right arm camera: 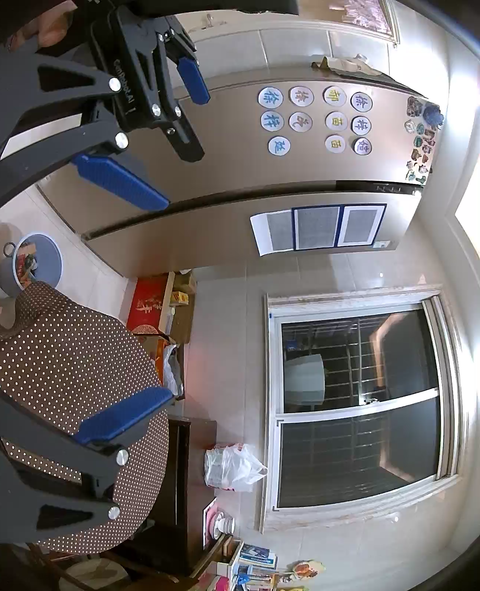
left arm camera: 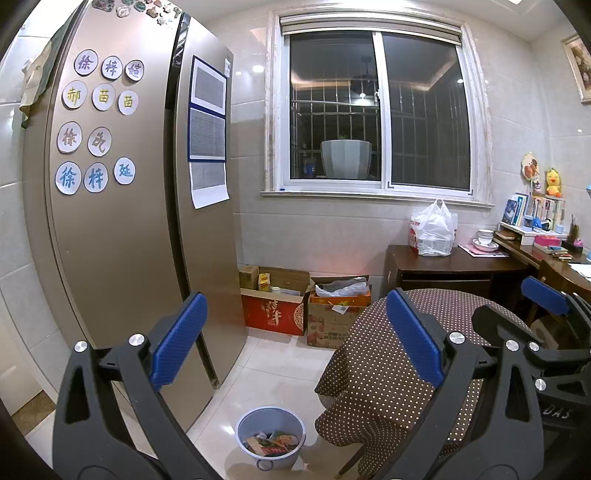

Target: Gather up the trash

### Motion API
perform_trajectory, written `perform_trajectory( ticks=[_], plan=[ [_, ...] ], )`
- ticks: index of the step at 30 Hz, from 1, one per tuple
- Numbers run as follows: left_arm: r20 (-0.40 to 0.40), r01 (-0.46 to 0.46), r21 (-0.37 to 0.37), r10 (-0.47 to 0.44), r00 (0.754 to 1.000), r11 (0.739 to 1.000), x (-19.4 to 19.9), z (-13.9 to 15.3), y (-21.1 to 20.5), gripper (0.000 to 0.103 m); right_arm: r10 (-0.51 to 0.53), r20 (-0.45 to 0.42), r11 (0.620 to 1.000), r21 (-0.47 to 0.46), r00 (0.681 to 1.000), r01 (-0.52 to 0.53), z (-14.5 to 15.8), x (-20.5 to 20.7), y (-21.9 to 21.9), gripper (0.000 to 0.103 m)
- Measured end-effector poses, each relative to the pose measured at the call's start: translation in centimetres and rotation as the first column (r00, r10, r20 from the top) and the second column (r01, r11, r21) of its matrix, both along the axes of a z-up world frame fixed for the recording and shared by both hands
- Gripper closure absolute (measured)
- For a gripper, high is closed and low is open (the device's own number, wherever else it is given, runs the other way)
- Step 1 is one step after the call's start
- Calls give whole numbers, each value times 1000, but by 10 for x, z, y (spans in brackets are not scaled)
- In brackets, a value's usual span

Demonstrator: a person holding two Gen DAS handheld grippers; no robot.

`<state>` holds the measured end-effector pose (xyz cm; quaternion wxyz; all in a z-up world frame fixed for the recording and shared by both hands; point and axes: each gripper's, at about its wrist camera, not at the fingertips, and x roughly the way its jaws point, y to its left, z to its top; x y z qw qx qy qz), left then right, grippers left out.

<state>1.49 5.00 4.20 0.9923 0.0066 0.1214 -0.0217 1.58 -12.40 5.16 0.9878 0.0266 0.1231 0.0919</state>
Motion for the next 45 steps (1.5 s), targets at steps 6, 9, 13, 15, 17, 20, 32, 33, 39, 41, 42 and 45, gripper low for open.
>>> perform_trajectory(
  ticks=[6, 9, 13, 15, 17, 20, 32, 33, 39, 41, 42, 45],
  plan=[
    [3, 4, 0, -4, 1000, 1000, -1, -3, -1, 8, 0, 0, 1000, -1, 1000, 0, 0, 0, 0, 8],
    [4, 5, 2, -5, 1000, 1000, -2, -2, -1, 8, -1, 0, 1000, 0, 1000, 1, 0, 0, 0, 8],
    [4, 7, 2, -7, 1000, 1000, -3, -2, -2, 8, -2, 0, 1000, 0, 1000, 2, 0, 0, 1, 8],
    [4, 6, 2, -6, 1000, 1000, -3, -2, -2, 8, -1, 1, 1000, 0, 1000, 1, 0, 0, 2, 8],
    [5, 7, 1, -7, 1000, 1000, -3, -2, -2, 8, -1, 0, 1000, 0, 1000, 1, 0, 0, 1, 8],
    [5, 6, 3, -6, 1000, 1000, -3, -2, -3, 8, -1, 0, 1000, 0, 1000, 1, 0, 0, 1, 8],
    [4, 4, 5, -4, 1000, 1000, -3, -2, -4, 8, 1, -3, 1000, 1, 1000, -1, 0, 1, 2, 8],
    [5, 4, 5, -4, 1000, 1000, -3, -2, -4, 8, 1, -3, 1000, 1, 1000, -1, 0, 0, 2, 8],
    [5, 5, 6, -5, 1000, 1000, -5, -2, -5, 8, 1, -3, 1000, 1, 1000, -1, 0, 0, 2, 8],
    [8, 7, 4, -7, 1000, 1000, -6, -2, -5, 8, 0, -2, 1000, 1, 1000, 0, 0, 1, 2, 8],
    [7, 8, 5, -8, 1000, 1000, -5, -2, -4, 8, 2, -2, 1000, 0, 1000, -2, 0, 0, 3, 8],
    [7, 8, 5, -8, 1000, 1000, -6, -2, -4, 8, 3, -3, 1000, 0, 1000, -3, -1, 1, 3, 8]
  ],
)
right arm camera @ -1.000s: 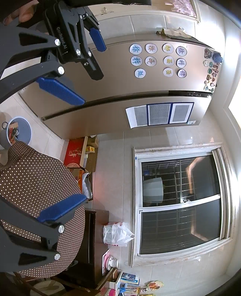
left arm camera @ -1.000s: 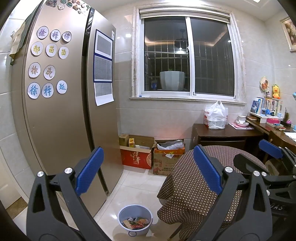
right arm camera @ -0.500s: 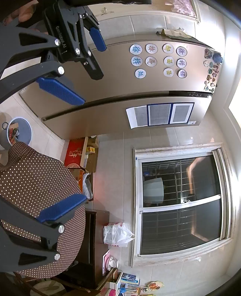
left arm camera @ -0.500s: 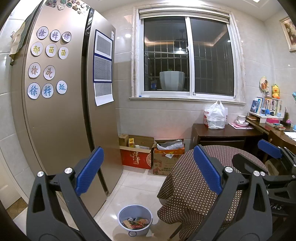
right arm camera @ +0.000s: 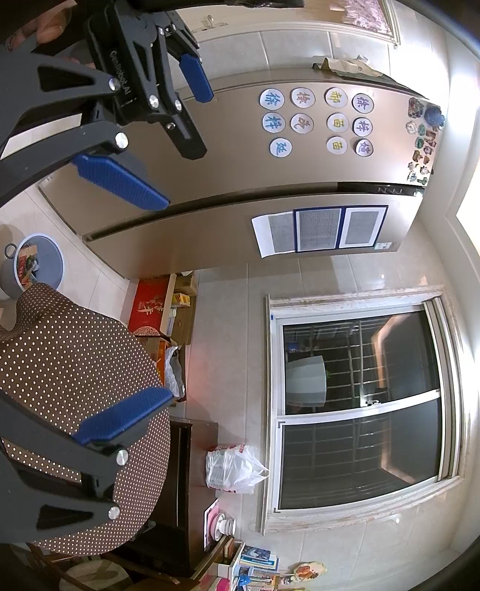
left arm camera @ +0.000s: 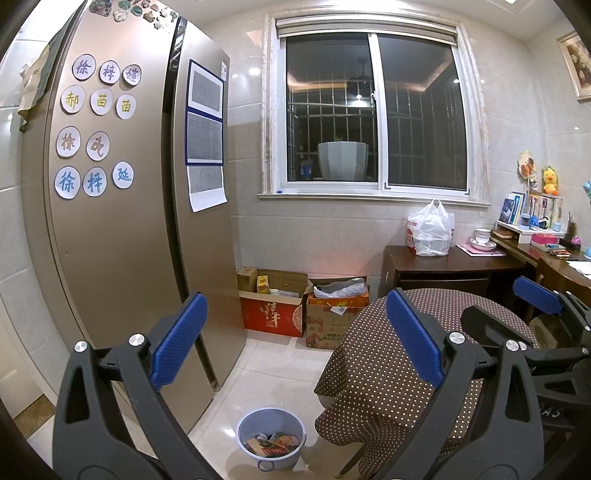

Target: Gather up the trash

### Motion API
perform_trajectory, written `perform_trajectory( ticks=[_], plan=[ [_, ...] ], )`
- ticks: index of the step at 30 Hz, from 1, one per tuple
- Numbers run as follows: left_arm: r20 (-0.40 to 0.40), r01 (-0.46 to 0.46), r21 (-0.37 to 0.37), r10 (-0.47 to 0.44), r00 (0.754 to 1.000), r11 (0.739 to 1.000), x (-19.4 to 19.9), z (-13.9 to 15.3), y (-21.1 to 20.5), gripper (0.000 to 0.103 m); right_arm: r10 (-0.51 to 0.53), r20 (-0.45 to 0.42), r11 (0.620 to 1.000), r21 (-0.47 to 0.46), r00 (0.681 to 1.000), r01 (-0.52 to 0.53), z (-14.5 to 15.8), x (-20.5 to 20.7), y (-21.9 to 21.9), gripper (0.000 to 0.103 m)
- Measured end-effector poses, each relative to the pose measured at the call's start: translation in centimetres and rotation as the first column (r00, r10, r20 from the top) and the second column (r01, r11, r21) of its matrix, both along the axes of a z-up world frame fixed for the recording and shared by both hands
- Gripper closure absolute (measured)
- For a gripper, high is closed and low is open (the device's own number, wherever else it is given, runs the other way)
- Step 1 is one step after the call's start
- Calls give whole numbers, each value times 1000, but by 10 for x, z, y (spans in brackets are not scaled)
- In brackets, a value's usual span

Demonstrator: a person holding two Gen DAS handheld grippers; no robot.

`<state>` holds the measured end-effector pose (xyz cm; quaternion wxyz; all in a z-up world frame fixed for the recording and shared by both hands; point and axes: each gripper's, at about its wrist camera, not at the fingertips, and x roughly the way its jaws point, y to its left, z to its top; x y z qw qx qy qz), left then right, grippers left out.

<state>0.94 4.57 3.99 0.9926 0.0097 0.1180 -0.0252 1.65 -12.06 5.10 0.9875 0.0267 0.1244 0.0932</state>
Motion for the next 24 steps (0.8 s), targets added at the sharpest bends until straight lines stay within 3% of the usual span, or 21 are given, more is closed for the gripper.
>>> perform_trajectory(
  ticks=[24],
  plan=[
    [-2, 1, 6, -1, 1000, 1000, -1, 0, 0, 8, 0, -1, 1000, 2, 1000, 0, 0, 0, 2, 8]
  ],
)
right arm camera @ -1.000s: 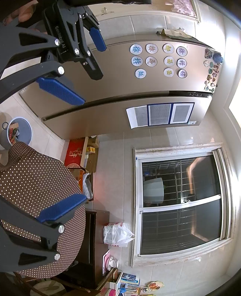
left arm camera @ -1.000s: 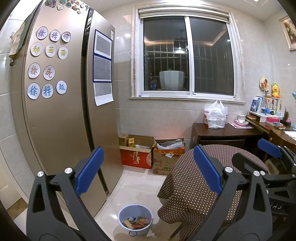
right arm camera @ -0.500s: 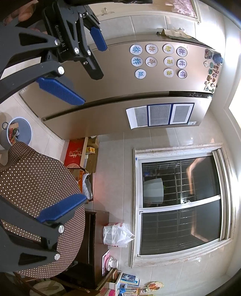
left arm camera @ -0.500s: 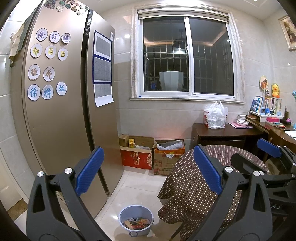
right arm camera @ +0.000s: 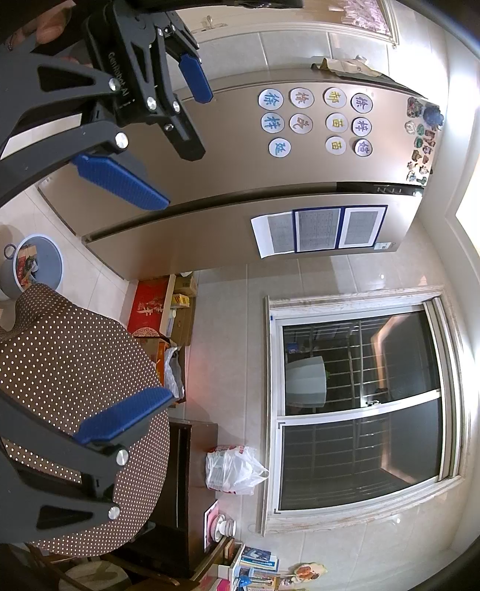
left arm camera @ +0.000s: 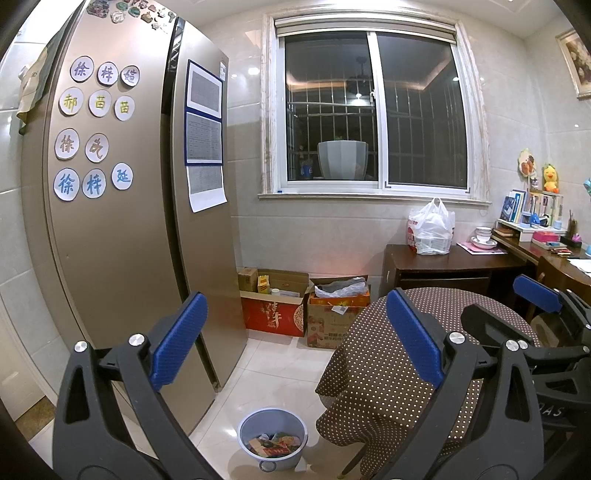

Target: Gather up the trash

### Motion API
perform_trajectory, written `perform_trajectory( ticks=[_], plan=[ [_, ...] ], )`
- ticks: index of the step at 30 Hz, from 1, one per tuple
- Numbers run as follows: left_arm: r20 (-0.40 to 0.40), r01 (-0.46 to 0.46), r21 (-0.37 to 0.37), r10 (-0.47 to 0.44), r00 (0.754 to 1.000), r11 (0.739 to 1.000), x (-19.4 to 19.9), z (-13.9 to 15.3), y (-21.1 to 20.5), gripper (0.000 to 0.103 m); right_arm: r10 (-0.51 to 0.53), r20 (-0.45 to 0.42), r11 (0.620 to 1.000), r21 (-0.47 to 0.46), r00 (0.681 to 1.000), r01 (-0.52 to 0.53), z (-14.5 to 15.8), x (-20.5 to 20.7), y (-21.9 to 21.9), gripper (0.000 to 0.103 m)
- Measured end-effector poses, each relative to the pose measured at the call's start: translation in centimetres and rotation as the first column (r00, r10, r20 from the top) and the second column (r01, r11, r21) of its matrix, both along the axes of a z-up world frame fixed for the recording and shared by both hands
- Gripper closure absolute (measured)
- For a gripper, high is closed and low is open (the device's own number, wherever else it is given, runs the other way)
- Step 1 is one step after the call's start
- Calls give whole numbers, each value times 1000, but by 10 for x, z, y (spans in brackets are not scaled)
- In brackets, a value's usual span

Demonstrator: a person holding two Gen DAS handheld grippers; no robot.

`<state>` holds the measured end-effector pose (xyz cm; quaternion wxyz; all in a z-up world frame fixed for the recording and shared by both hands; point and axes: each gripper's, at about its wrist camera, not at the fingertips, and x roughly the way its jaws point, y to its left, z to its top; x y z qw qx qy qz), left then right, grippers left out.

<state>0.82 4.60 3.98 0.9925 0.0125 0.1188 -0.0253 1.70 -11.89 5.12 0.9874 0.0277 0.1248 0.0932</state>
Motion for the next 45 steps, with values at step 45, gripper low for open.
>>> perform_trajectory(
  ticks=[45],
  plan=[
    [-2, 3, 1, -3, 1000, 1000, 1, 2, 2, 8, 5, -11, 1000, 8, 1000, -5, -1, 2, 8, 8]
  ],
)
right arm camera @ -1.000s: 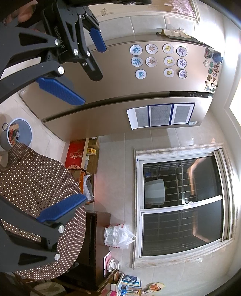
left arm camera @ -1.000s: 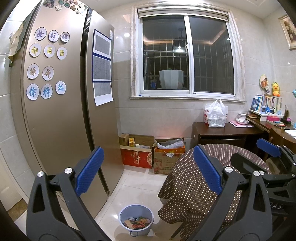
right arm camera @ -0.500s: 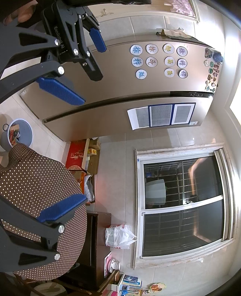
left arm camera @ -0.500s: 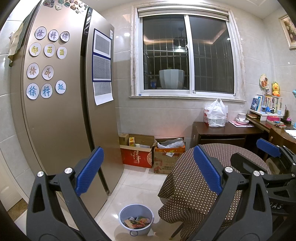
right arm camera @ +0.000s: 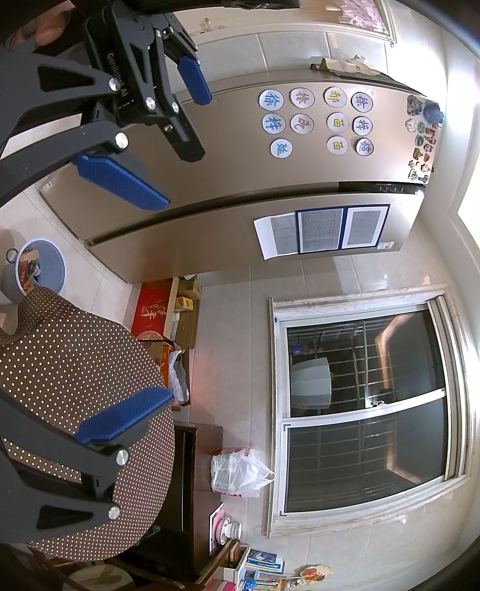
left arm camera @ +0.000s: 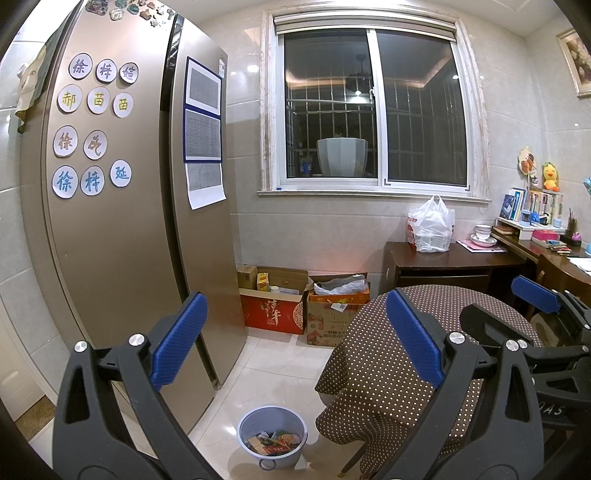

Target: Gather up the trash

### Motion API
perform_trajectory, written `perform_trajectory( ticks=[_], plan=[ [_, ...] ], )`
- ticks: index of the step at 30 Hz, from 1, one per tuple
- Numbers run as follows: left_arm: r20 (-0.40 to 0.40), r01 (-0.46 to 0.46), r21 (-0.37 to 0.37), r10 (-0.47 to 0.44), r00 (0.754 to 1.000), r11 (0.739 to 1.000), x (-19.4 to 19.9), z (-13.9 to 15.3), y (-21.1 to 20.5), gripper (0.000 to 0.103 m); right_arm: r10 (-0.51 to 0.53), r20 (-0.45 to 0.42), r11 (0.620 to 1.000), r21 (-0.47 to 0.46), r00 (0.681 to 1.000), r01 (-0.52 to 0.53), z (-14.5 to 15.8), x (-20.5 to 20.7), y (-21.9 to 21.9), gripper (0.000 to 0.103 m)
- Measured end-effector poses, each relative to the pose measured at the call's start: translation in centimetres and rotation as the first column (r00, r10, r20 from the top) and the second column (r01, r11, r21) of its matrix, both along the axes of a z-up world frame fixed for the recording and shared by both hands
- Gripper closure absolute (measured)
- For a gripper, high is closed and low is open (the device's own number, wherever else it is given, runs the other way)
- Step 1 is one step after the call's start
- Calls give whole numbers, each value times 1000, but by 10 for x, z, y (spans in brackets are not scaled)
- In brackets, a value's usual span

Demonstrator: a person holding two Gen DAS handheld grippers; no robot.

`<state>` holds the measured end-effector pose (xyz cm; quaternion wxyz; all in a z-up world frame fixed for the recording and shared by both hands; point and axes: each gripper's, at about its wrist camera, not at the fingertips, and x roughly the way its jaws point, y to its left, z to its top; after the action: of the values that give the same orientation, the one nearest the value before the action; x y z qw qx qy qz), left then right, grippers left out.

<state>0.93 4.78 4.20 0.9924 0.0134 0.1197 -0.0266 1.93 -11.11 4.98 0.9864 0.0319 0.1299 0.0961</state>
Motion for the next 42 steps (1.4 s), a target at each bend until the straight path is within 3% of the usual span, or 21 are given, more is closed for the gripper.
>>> perform_trajectory(
  ticks=[42],
  plan=[
    [-10, 2, 7, -2, 1000, 1000, -6, -1, 2, 8, 2, -12, 1000, 8, 1000, -2, -5, 2, 9, 8]
  ],
)
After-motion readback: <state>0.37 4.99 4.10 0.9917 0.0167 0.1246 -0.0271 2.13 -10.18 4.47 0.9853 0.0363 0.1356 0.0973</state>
